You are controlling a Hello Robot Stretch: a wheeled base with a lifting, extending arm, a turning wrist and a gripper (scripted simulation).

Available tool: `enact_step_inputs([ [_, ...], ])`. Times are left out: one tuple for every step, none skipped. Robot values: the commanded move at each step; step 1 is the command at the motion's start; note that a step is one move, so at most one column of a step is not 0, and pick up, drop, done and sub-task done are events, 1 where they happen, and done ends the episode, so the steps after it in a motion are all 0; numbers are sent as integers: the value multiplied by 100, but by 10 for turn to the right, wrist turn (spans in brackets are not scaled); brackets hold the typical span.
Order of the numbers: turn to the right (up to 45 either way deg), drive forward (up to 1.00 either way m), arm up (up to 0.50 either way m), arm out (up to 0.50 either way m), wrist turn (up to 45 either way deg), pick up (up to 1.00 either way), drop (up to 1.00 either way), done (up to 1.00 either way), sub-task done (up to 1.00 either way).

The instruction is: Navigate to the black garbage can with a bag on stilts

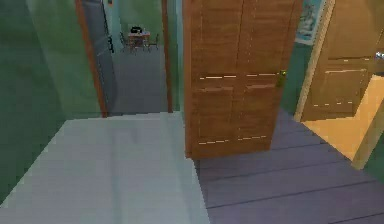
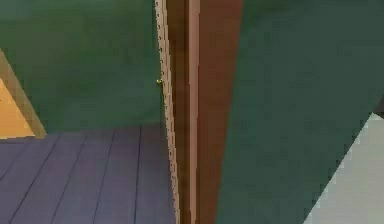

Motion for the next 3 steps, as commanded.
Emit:
enact_step_inputs([
  [330,0,0,0,0,0,0,0,0],
  [0,100,0,0,0,0,0,0,0],
  [0,100,0,0,0,0,0,0,0],
])
